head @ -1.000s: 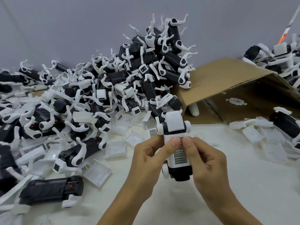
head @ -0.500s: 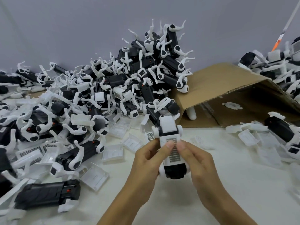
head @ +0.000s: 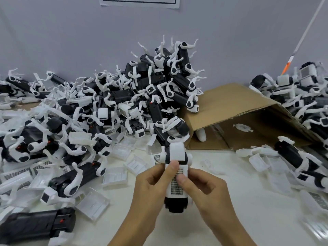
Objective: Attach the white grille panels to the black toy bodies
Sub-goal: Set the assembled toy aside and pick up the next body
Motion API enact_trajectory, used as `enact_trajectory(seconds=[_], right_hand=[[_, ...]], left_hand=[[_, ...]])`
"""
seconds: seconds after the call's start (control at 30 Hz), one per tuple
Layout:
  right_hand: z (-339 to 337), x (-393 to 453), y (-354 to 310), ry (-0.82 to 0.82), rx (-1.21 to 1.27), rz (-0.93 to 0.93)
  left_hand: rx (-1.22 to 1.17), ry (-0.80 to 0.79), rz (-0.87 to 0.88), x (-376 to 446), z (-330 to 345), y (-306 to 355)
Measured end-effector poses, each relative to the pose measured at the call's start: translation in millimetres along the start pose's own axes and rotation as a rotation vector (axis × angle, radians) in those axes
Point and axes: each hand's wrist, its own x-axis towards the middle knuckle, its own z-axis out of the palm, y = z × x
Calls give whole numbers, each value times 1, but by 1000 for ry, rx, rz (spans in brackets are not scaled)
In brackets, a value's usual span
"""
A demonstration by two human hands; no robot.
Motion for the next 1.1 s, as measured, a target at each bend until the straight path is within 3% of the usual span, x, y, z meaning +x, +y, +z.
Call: enact_trajectory(seconds=[0.17, 0.37, 0.43, 0.53, 0.63, 0.77, 1.0, 1.1], right_hand=[[0, 1, 2, 35, -37, 10], [-5, 5, -2, 200, 17, 194], [-11, 6, -9, 150, 30, 291], [-22, 2, -22, -49, -11, 342], [-48, -2, -43, -72, -191, 302], [-103, 12, -96, 99, -411, 137], [-217, 120, -217, 671, -649, -193], [-246, 142, -227, 753, -698, -79]], left_hand=[[75, -4, 3, 3, 0, -8], [237, -66, 123, 6, -1, -16], [233, -73, 119, 6, -4, -17], [235, -81, 165, 7, -5, -14], [314, -128, 192, 8, -2, -13], [389, -65, 213, 13, -2, -23], [453, 32, 259, 22, 3, -31], [400, 47, 229, 23, 1, -30]])
